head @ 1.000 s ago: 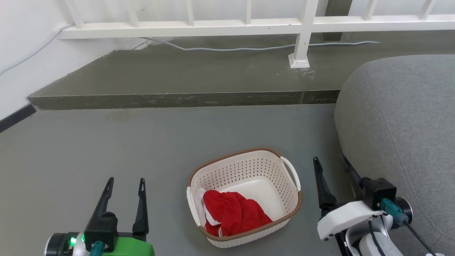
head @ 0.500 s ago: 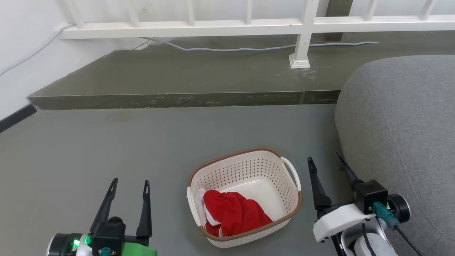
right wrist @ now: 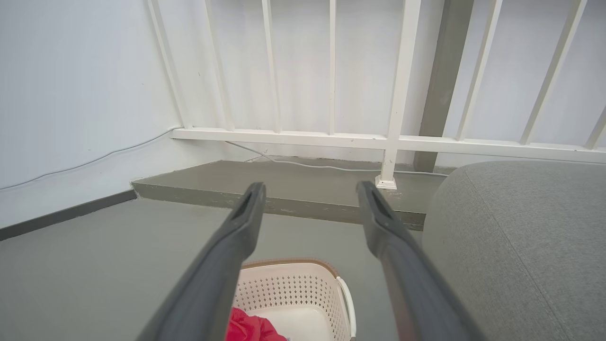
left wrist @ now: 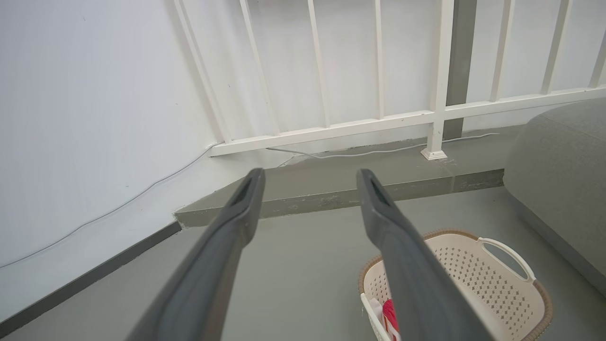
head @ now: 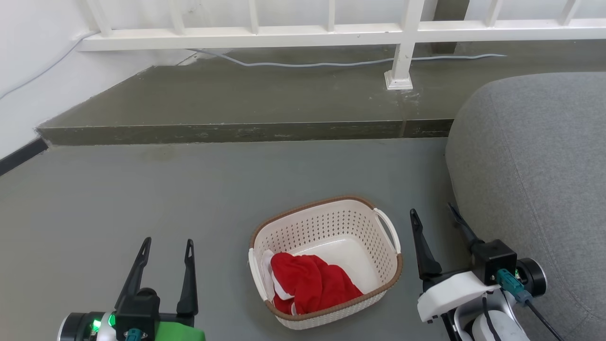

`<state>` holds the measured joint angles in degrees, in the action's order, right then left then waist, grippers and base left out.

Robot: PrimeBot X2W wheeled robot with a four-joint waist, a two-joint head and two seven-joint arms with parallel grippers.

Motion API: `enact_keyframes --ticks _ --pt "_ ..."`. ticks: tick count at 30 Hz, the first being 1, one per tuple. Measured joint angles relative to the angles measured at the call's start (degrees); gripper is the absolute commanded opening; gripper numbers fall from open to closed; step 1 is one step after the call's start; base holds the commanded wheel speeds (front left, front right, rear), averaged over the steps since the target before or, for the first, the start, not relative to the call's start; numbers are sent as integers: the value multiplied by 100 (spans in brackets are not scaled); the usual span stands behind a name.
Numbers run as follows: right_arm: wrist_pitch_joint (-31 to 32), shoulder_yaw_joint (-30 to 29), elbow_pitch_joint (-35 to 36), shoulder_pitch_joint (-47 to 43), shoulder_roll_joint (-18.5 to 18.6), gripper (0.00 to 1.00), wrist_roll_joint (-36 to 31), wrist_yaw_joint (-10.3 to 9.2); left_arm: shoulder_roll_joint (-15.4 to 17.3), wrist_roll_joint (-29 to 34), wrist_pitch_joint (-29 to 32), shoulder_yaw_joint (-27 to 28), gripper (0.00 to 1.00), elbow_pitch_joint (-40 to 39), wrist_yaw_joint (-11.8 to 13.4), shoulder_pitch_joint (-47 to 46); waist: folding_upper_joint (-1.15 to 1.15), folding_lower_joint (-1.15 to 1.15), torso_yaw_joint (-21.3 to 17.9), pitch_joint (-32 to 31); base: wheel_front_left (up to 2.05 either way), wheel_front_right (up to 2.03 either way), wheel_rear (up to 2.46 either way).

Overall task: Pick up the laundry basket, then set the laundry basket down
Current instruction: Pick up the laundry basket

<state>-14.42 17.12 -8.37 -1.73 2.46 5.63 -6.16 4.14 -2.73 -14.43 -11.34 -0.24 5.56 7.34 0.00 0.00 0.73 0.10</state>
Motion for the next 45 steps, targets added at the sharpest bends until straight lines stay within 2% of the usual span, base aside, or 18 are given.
enact_keyframes --ticks 14,20,30,45 --pt "0 -8 16 0 0 100 0 -1 -3 -7 0 38 100 -13 0 0 0 0 -14 48 0 0 0" --pt "0 -15 126 5 0 100 0 -2 -8 -62 0 86 100 -75 -1 -1 0 0 -36 252 0 0 0" --pt "0 -212 347 442 10 100 5 -9 -103 -359 0 213 100 48 -10 -475 0 0 -78 970 0 0 0" --pt "-2 -232 567 1423 26 100 5 -9 -137 -720 0 299 100 1141 -171 -1393 0 0 -160 2154 0 0 0"
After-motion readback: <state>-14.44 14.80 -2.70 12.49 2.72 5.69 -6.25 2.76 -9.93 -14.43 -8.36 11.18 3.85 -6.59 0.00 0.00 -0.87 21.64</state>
